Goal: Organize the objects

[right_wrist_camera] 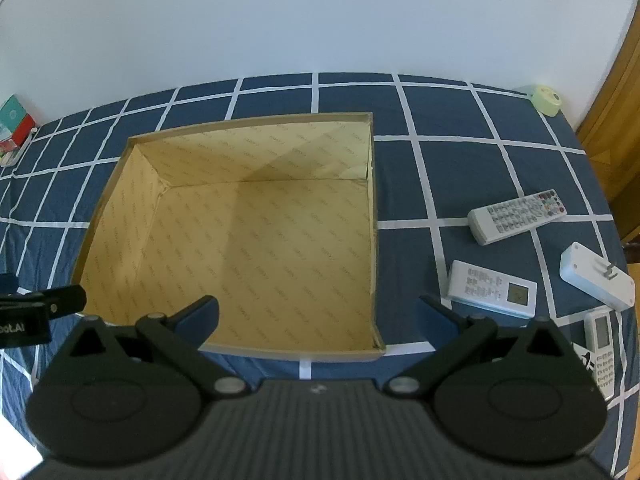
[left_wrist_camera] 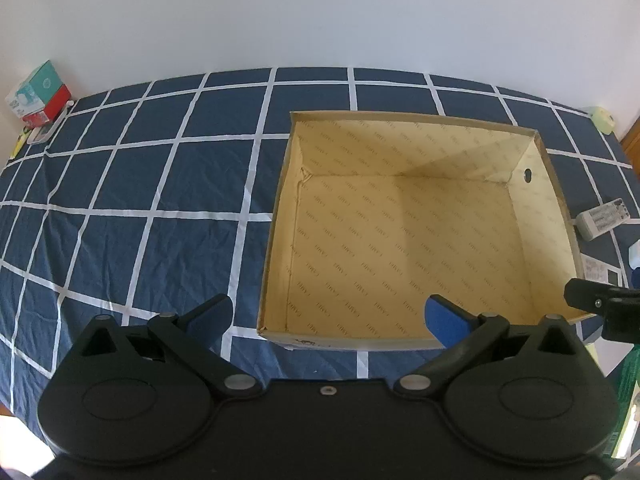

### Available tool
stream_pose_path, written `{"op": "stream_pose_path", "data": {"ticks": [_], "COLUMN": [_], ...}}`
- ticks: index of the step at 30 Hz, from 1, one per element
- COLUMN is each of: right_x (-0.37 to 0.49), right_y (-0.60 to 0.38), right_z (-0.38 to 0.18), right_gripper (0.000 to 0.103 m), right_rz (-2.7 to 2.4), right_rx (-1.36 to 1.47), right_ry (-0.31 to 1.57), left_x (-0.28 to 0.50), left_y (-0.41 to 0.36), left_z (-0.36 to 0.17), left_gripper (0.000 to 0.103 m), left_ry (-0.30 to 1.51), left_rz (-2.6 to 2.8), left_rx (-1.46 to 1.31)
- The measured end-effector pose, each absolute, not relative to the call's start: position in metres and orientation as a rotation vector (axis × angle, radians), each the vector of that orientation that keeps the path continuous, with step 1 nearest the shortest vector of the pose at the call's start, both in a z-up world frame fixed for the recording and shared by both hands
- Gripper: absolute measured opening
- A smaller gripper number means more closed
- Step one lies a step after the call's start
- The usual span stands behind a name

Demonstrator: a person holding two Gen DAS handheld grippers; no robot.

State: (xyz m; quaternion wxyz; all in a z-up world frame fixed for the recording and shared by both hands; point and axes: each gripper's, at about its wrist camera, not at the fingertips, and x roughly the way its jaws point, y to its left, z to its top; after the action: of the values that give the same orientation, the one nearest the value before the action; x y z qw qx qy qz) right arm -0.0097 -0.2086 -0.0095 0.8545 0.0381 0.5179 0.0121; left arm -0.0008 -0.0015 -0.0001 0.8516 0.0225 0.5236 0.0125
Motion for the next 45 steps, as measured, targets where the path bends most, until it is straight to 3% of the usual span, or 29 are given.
{"op": "stream_pose_path", "data": {"ticks": [45], "right_x": [-0.003], "right_y": [-0.208], "right_z": [-0.026], "right_gripper": [0.103], "right_rz": [0.025], "right_rx": [0.091], "right_ry": [1.135], "left_x": [0.009], "left_y": [0.0], "left_z": [-0.012], "left_gripper": [0.103], "left_ry": [1.143], "left_rz": [0.025], "left_rx": [0.048]}}
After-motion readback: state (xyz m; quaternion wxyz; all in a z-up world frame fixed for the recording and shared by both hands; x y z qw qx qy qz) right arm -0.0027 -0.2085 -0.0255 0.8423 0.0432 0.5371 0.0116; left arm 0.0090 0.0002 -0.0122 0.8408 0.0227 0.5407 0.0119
